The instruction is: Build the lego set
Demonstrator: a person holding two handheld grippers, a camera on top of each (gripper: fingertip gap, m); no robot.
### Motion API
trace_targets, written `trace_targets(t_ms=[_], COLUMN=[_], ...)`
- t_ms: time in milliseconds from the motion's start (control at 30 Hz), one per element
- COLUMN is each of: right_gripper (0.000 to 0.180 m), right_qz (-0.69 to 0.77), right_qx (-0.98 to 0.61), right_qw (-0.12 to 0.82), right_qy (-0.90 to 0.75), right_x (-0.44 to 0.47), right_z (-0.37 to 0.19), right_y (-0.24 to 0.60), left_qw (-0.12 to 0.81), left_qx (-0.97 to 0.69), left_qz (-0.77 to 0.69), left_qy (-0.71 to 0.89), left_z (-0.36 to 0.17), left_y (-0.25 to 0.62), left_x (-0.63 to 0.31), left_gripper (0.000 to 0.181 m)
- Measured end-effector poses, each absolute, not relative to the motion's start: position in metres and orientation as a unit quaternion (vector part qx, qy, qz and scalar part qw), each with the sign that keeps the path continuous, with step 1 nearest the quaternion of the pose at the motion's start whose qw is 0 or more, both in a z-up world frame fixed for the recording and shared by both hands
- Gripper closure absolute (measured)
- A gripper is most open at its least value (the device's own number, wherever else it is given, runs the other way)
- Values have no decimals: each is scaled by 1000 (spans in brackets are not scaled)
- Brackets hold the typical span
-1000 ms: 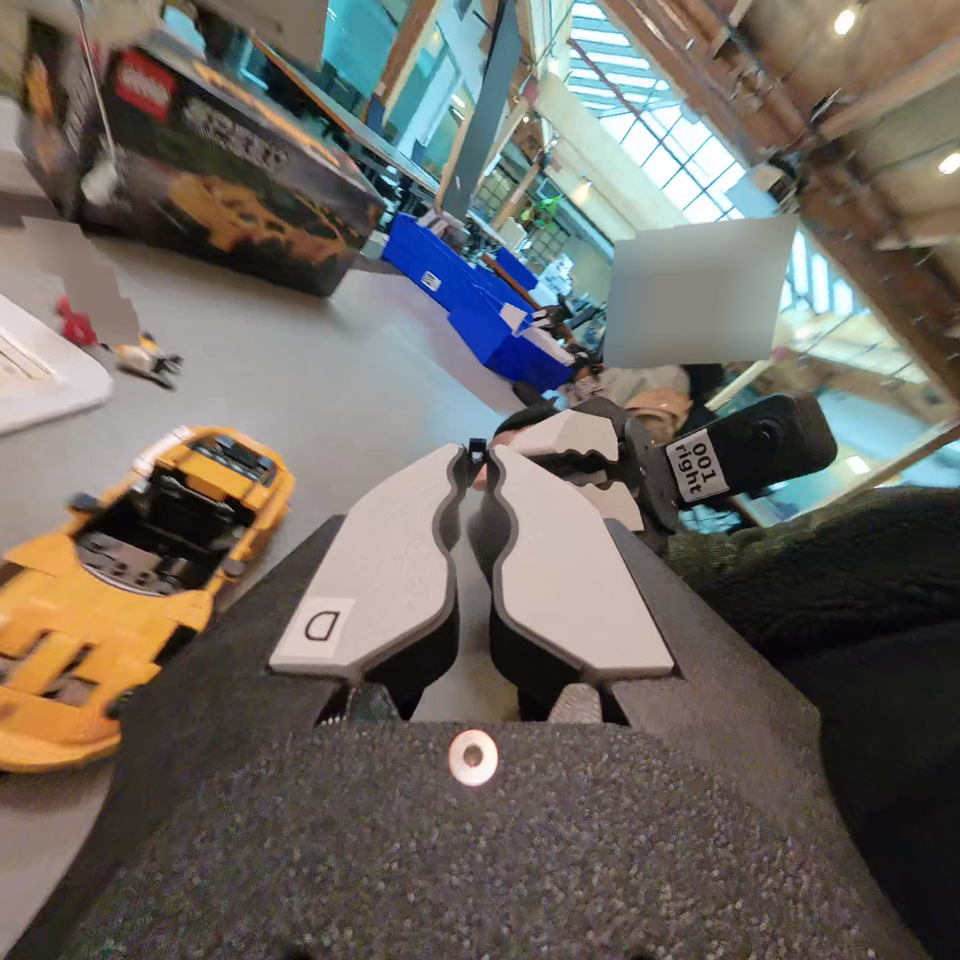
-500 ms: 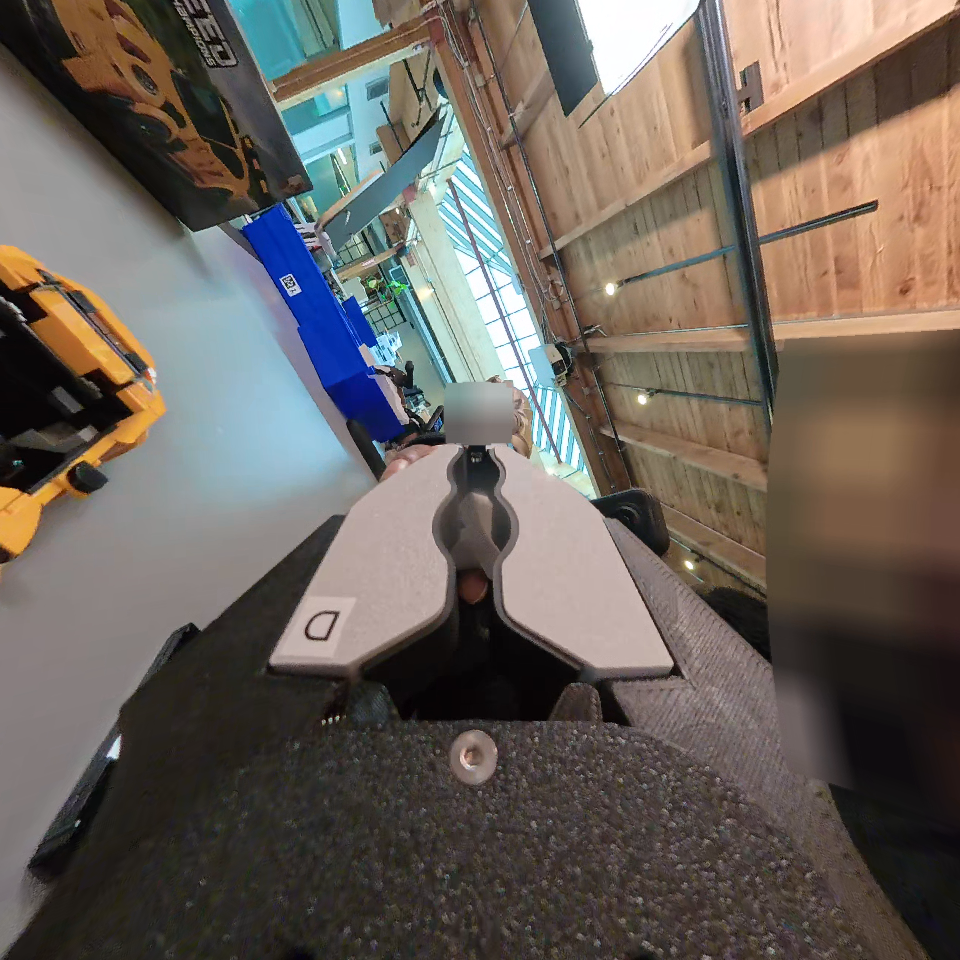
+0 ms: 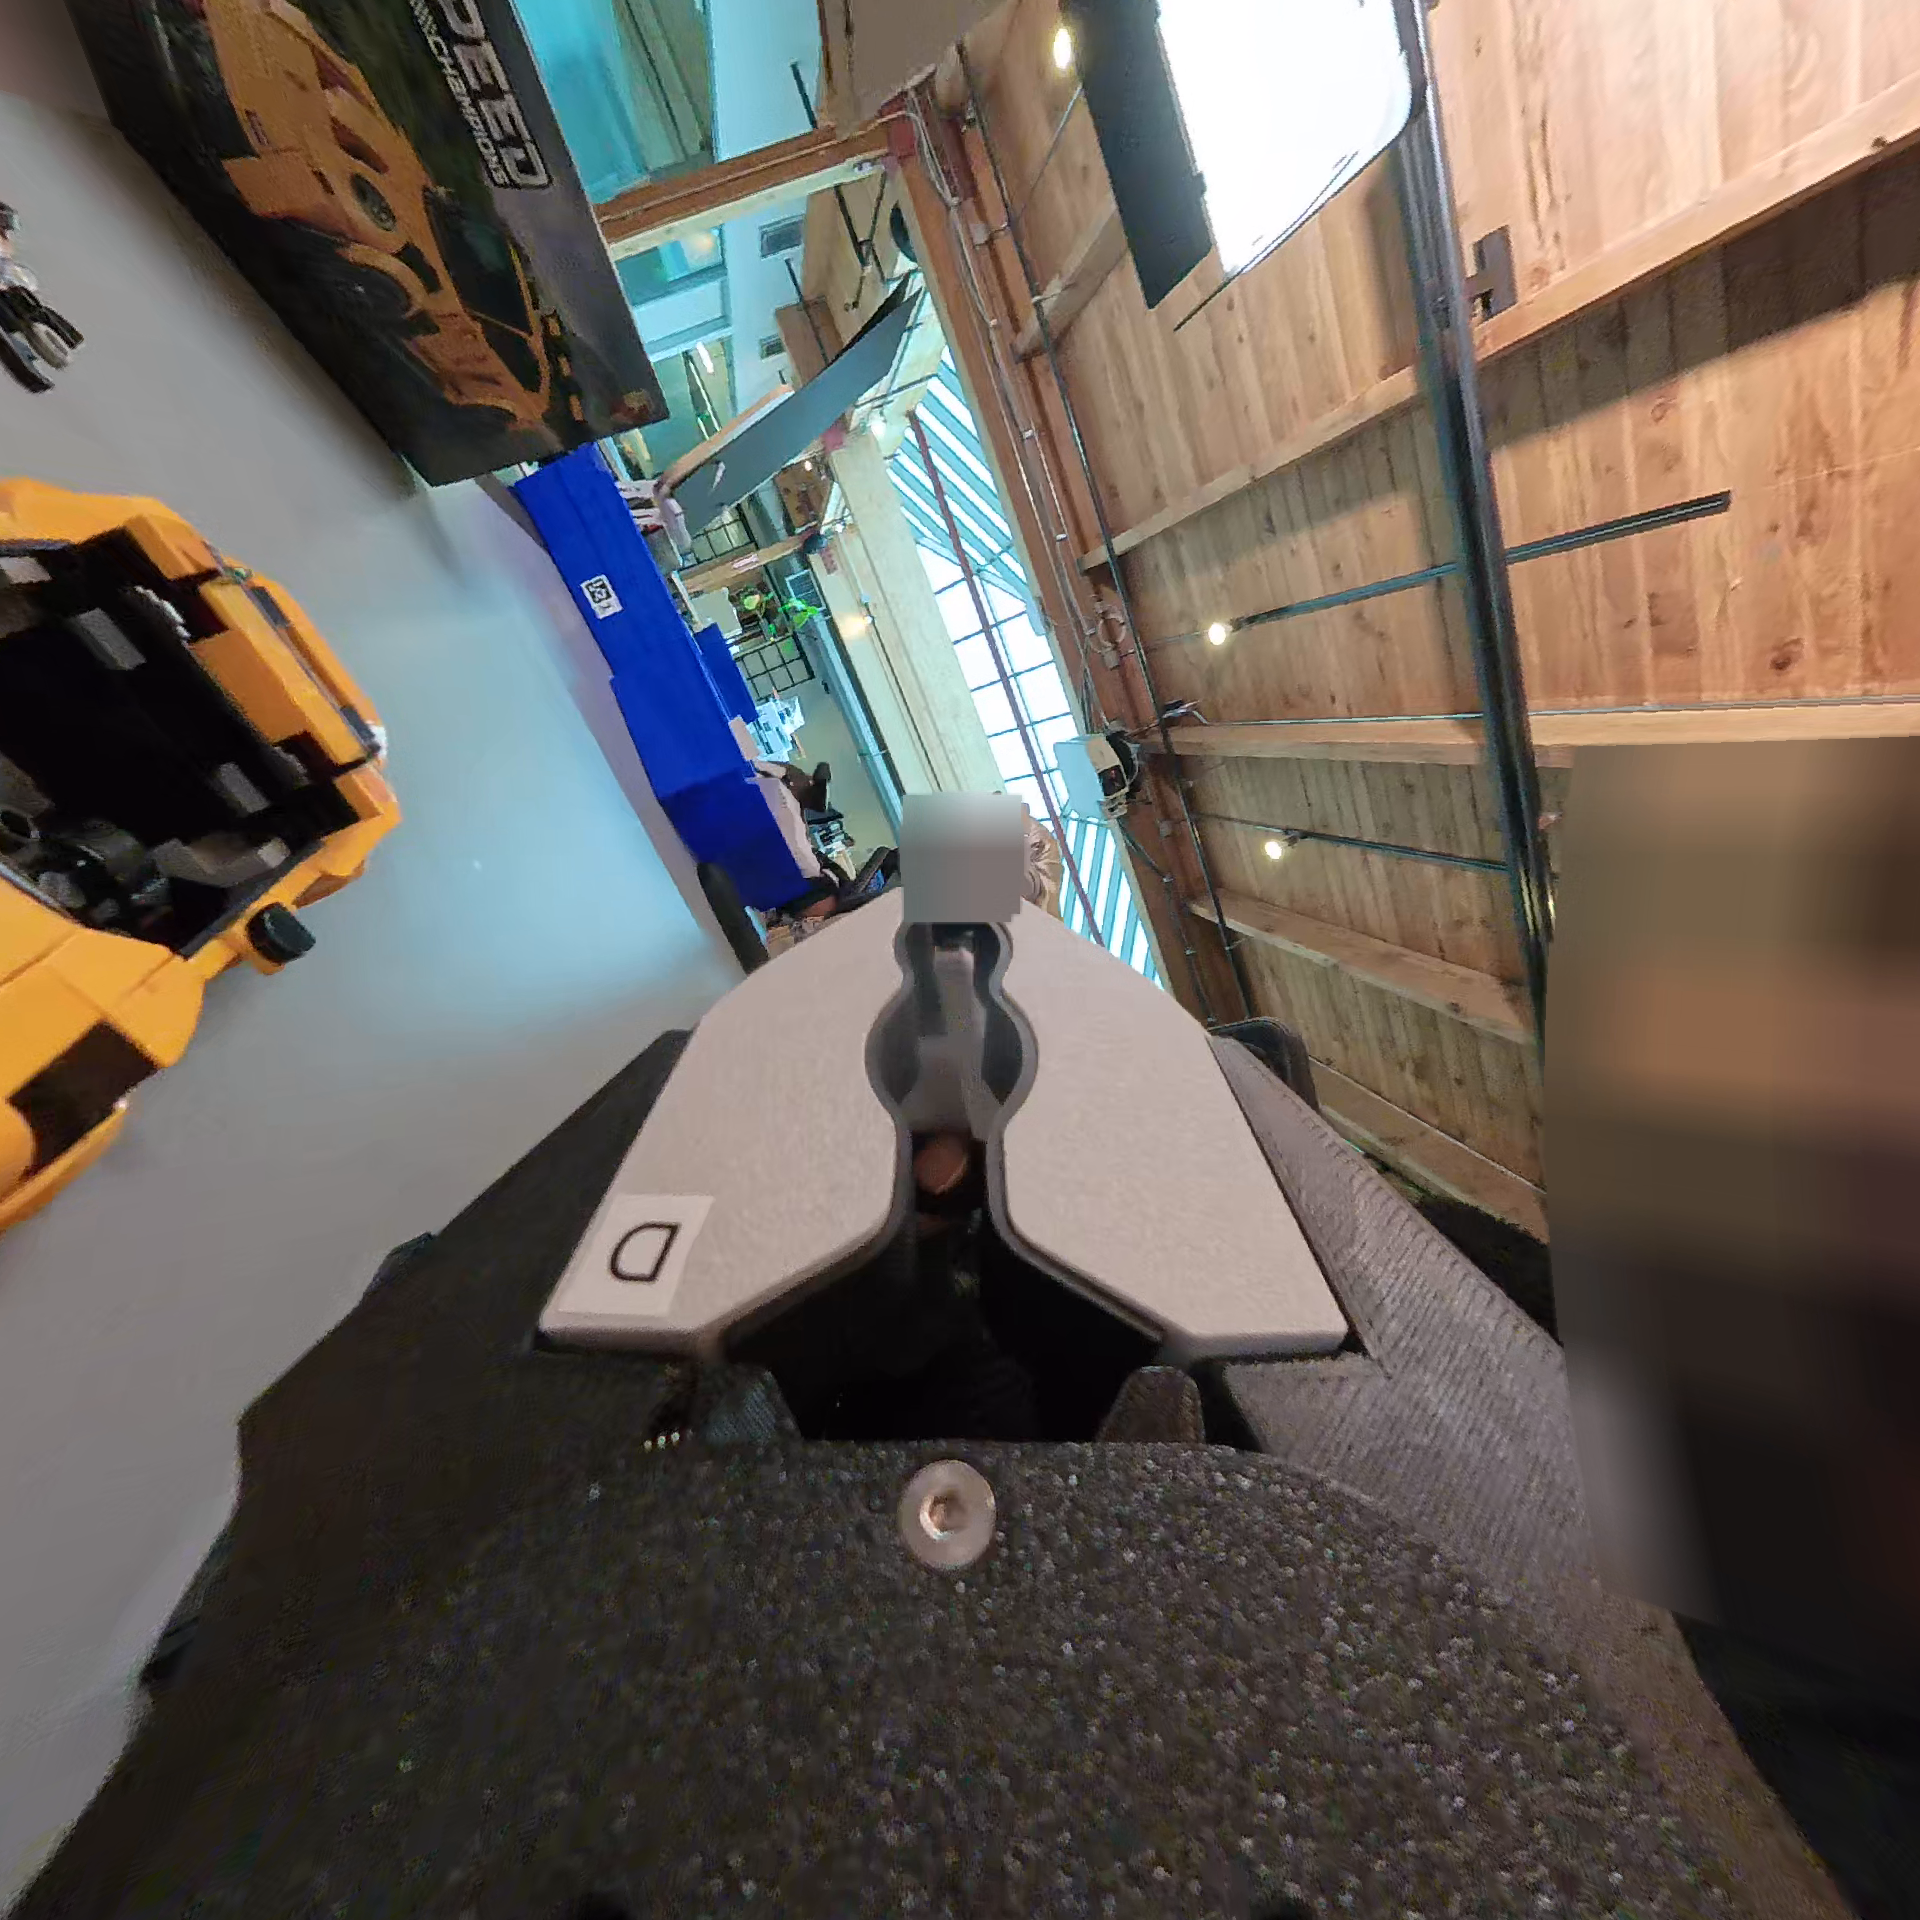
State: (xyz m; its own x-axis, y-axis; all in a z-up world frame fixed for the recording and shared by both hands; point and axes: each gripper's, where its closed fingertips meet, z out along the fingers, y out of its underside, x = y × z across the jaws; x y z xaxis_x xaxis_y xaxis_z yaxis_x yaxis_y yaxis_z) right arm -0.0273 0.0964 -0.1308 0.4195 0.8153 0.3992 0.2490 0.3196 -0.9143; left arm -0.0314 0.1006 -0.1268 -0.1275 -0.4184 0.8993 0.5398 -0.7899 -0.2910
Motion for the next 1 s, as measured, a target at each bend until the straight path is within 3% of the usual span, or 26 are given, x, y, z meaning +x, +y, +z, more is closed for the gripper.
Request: trace_targets(t_ms=[67, 200, 333, 767, 1000], right_gripper=[180, 163, 177, 178, 178], right_qz=[227, 237, 221, 265, 314], right_qx=[-544, -546, -556, -553, -554], right_qw=[639, 631, 639, 629, 601], right_qy=[-494, -497, -483, -479, -483], right_x=[-28, -35, -33, -27, -24], right_z=[-134, -136, -135, -127, -126], right_y=[96, 92, 97, 91, 86], left_qw=[327, 326, 325, 349, 429], left_qx=[-583, -586, -592, -602, -661], left_qz=[-742, -739, -736, -718, -601], left_qy=[-53, -53, -49, -22, 128], left_z=[-128, -130, -132, -126, -120], left_y=[102, 102, 100, 96, 87], left_x=[-34, -32, -26, -28, -31], left_gripper=[174, 174, 174, 170, 165])
